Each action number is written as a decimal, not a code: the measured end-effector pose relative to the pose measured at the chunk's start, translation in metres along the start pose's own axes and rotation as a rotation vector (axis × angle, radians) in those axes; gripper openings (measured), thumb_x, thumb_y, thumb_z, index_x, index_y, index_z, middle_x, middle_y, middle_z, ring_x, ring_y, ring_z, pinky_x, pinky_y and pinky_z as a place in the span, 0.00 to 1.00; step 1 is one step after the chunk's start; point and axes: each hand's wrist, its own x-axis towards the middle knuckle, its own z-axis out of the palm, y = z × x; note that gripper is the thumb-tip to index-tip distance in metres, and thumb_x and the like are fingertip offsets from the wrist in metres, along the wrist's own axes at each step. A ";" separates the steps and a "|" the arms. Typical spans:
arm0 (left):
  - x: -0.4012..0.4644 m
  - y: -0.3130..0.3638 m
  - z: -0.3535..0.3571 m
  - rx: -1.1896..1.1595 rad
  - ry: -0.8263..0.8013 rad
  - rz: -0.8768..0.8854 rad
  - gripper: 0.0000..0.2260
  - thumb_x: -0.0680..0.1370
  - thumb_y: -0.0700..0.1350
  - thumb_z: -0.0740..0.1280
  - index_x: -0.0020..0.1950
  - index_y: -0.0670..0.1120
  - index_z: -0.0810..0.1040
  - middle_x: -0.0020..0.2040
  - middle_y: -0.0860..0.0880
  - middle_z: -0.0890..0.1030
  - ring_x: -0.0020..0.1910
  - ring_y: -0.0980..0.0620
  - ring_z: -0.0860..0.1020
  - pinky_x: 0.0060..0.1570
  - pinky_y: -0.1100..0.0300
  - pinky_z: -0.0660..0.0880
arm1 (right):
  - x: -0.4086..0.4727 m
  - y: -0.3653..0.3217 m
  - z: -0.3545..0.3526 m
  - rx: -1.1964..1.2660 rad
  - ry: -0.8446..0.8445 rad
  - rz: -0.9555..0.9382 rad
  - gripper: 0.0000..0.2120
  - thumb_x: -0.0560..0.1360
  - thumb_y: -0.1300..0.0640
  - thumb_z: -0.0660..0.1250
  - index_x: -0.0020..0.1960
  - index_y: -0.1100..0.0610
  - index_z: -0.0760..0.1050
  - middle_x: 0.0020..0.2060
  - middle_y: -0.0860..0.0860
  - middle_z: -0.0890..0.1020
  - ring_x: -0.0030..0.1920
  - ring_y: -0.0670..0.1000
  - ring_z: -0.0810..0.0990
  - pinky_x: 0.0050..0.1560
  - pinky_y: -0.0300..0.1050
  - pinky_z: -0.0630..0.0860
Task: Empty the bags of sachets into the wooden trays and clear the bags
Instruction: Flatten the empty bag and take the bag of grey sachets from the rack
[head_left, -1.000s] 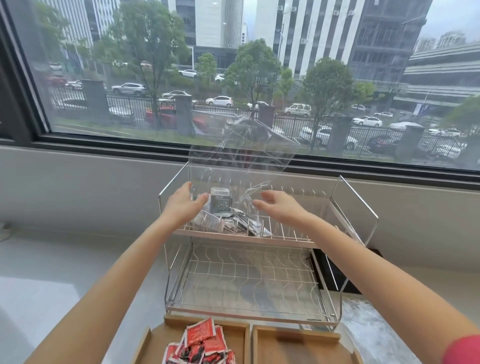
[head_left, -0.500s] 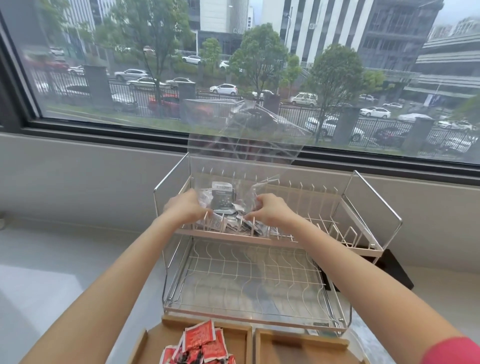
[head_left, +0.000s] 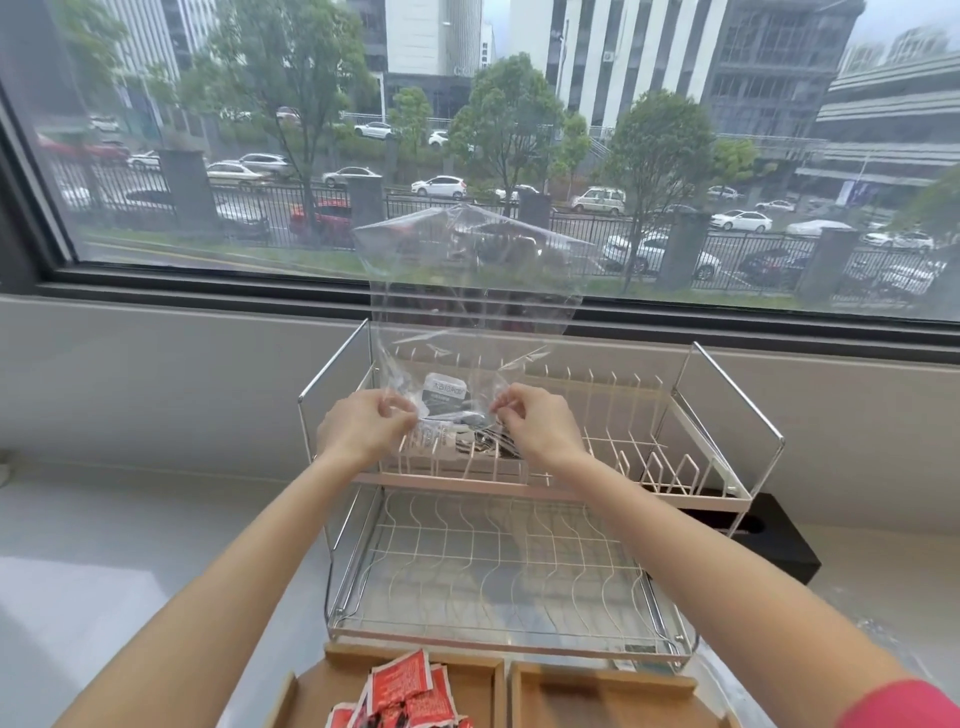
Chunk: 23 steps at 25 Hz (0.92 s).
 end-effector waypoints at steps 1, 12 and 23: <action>-0.001 0.001 -0.001 -0.033 0.026 0.022 0.09 0.73 0.50 0.66 0.51 0.51 0.80 0.54 0.46 0.79 0.56 0.45 0.76 0.49 0.58 0.68 | 0.000 0.000 0.000 0.024 0.029 -0.016 0.10 0.77 0.58 0.59 0.51 0.54 0.78 0.53 0.53 0.81 0.53 0.56 0.78 0.52 0.48 0.73; -0.053 0.068 -0.065 -0.330 0.042 0.422 0.21 0.72 0.61 0.61 0.57 0.50 0.65 0.52 0.48 0.76 0.52 0.47 0.76 0.49 0.58 0.68 | -0.029 -0.034 -0.091 0.320 0.410 -0.328 0.12 0.80 0.54 0.53 0.54 0.60 0.70 0.43 0.52 0.81 0.39 0.51 0.77 0.36 0.47 0.73; -0.163 0.075 -0.031 -0.731 -0.587 0.296 0.46 0.51 0.70 0.72 0.63 0.47 0.71 0.59 0.48 0.80 0.58 0.50 0.78 0.61 0.51 0.73 | -0.153 0.011 -0.131 0.684 0.428 -0.145 0.10 0.80 0.51 0.52 0.43 0.43 0.69 0.38 0.44 0.74 0.41 0.45 0.76 0.41 0.43 0.77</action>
